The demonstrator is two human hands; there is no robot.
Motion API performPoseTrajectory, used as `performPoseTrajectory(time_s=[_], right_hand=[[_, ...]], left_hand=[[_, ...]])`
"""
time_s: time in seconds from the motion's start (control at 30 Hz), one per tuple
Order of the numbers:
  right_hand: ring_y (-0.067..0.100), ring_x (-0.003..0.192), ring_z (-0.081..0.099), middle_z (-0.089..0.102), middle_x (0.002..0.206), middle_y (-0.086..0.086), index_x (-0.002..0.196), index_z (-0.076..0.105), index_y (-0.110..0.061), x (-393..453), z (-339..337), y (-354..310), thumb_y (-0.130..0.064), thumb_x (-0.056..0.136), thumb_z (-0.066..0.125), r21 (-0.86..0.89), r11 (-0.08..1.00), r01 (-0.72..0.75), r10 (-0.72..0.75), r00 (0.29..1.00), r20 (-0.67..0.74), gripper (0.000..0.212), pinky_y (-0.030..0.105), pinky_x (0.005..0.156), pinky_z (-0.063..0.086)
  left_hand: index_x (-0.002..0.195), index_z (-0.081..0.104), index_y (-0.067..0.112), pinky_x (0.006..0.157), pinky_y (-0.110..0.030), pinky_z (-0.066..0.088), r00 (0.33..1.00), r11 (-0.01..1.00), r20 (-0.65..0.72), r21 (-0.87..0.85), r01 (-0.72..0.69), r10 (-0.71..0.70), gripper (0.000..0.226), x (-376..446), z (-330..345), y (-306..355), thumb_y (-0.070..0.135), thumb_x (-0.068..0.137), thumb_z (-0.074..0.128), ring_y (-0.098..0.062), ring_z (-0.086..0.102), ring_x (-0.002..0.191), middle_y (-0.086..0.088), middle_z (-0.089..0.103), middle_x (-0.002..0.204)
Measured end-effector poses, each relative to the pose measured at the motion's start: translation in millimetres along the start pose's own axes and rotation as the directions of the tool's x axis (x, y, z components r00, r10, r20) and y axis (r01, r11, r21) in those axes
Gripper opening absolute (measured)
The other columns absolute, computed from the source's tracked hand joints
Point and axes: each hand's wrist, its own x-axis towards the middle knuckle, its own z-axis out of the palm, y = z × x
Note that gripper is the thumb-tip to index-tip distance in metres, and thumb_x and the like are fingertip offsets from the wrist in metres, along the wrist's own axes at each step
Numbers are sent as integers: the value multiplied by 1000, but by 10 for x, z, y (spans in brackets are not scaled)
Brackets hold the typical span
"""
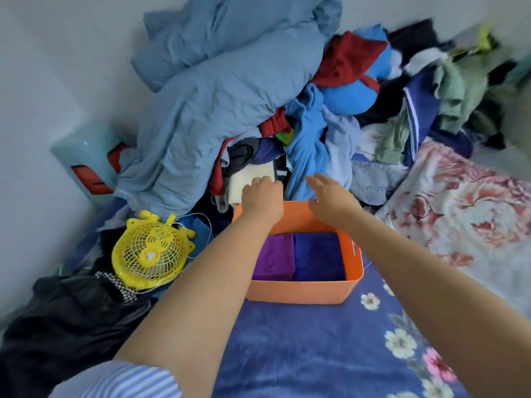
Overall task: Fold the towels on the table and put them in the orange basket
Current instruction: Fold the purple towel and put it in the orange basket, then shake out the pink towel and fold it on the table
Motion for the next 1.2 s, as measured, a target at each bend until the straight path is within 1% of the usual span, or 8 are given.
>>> performPoseTrajectory(time_s=[0.3,0.53,0.73,0.77,0.8,0.9,1.0,1.2], right_hand=[[27,133,34,31,148,9,140,31,-10,-1690,-1227,-281,-13,93,41,-91,990,-104,79,967,-243,49,37,101,36],[32,119,46,50,131,16,124,51,-2,-3526,-1749,-477,-10,89,45,-160,918,-363,249,841,-480,37,33,94,37],[29,120,47,50,129,15,125,51,-8,-5662,-1858,-424,-11,89,46,-60,707,-704,549,601,-581,37,34,96,40],[29,120,47,51,128,15,126,51,-8,-5711,-1864,-399,-13,89,47,-65,701,-710,554,600,-576,37,33,95,40],[29,120,47,50,129,15,127,51,-9,-6276,-1901,-416,-14,89,47,-48,621,-782,610,522,-596,38,32,96,40],[31,120,47,50,130,16,127,51,-7,-7123,-1952,-451,-12,88,47,6,524,-852,671,408,-620,40,33,100,39],[29,122,47,50,133,14,127,52,-7,-8250,-1974,-512,-10,88,48,79,361,-929,730,229,-644,40,32,102,37],[28,127,41,46,136,13,128,49,-6,-10174,-1983,-549,-12,90,44,160,123,-980,751,-14,-660,39,35,106,35]], left_hand=[[124,51,10,95,-39,39,978,987,-141,74,-145,155,33,-1233,-1119,511,14,92,43,-30,38,125,-11,46,130],[125,49,7,97,-41,38,883,910,-223,76,-407,413,34,-2244,-1623,1275,13,92,40,-32,38,125,-14,45,132],[120,51,8,97,-40,37,612,644,-259,54,-763,747,33,-3767,-1802,2591,16,90,42,-33,42,122,-15,48,129],[121,51,8,98,-39,37,591,623,-269,45,-781,760,33,-3824,-1814,2633,17,90,41,-33,42,122,-15,48,129],[121,51,9,99,-38,37,510,540,-284,31,-841,812,33,-4256,-1869,2959,17,91,41,-32,42,123,-15,48,129],[123,51,13,98,-38,37,372,403,-292,55,-913,881,34,-4939,-1946,3458,21,92,41,-31,43,123,-13,48,129],[123,51,13,96,-38,39,195,233,-298,98,-968,934,33,-5879,-2024,4059,21,92,41,-30,44,121,-12,50,128],[121,53,11,94,-38,41,-10,12,-310,68,-998,951,33,-7529,-2091,5101,16,89,44,-30,46,120,-12,51,125]])
